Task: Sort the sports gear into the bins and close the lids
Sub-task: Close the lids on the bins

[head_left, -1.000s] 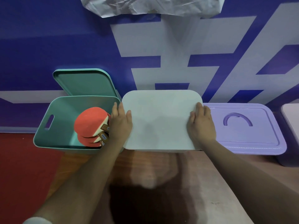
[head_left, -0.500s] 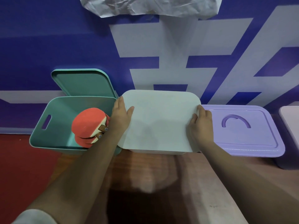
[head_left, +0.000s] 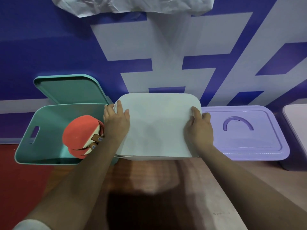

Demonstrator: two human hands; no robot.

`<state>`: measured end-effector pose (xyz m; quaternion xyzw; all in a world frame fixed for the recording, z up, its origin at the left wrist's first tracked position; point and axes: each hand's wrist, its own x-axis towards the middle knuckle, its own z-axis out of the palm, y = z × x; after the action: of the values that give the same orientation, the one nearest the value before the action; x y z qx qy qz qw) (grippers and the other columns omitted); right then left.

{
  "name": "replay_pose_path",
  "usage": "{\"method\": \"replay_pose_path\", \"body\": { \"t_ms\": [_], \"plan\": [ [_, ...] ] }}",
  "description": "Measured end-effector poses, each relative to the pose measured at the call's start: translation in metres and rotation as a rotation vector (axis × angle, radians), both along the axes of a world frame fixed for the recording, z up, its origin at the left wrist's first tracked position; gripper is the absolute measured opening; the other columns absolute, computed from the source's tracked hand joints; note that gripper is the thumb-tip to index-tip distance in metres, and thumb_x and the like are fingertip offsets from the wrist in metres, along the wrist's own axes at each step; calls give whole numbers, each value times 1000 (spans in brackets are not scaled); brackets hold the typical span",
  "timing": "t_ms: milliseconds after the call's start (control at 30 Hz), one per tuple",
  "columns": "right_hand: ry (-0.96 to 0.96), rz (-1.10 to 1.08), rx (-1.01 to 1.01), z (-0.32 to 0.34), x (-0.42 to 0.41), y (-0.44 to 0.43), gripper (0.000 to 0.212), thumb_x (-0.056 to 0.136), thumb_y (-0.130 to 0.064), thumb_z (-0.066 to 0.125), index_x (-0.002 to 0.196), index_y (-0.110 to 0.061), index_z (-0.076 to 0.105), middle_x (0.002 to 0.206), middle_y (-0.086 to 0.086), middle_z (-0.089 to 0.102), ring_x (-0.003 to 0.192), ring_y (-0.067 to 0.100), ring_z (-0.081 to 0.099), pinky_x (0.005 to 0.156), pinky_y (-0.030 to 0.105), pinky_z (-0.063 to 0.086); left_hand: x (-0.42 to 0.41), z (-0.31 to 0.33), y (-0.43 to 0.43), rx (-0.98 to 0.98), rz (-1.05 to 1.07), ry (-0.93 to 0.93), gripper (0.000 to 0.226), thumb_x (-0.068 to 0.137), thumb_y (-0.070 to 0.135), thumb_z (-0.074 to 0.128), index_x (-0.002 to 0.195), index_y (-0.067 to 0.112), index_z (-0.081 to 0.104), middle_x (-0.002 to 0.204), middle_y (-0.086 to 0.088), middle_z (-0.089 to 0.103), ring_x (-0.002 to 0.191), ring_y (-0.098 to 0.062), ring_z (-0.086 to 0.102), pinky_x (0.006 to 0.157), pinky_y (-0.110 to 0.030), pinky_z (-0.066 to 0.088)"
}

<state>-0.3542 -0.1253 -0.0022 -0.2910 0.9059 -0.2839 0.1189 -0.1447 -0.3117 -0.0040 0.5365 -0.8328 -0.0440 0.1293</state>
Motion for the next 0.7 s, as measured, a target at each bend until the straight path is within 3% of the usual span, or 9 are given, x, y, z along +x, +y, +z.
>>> {"method": "replay_pose_path", "body": {
  "t_ms": [167,300,567,700],
  "plan": [
    [-211,-20,-92,1,-15,4,49,100,-30,40,147,-23,26,126,12,54,111,34,52,83,37,38,-9,2,-2,75,23,-47,52,101,34,42,145,7,38,135,-31,46,134,-52,32,107,-59,32],
    [-311,-16,-169,3,-24,22,51,100,-28,43,148,-24,27,125,11,59,112,32,52,85,33,37,-13,5,10,25,-11,-20,48,99,30,47,142,9,44,126,-30,54,136,-49,33,109,-56,26],
    [-229,46,-94,9,-38,35,50,101,-30,41,149,-25,28,132,11,54,116,32,52,88,36,38,-19,12,35,246,-10,197,50,102,25,44,147,7,33,150,-20,35,140,-34,31,114,-44,30],
    [-154,109,-19,11,-28,34,46,103,-30,35,148,-28,29,122,11,47,96,26,50,80,33,37,-11,16,31,323,6,229,52,102,26,44,149,9,27,146,-18,37,129,-33,45,104,-41,41]
  ]
}}
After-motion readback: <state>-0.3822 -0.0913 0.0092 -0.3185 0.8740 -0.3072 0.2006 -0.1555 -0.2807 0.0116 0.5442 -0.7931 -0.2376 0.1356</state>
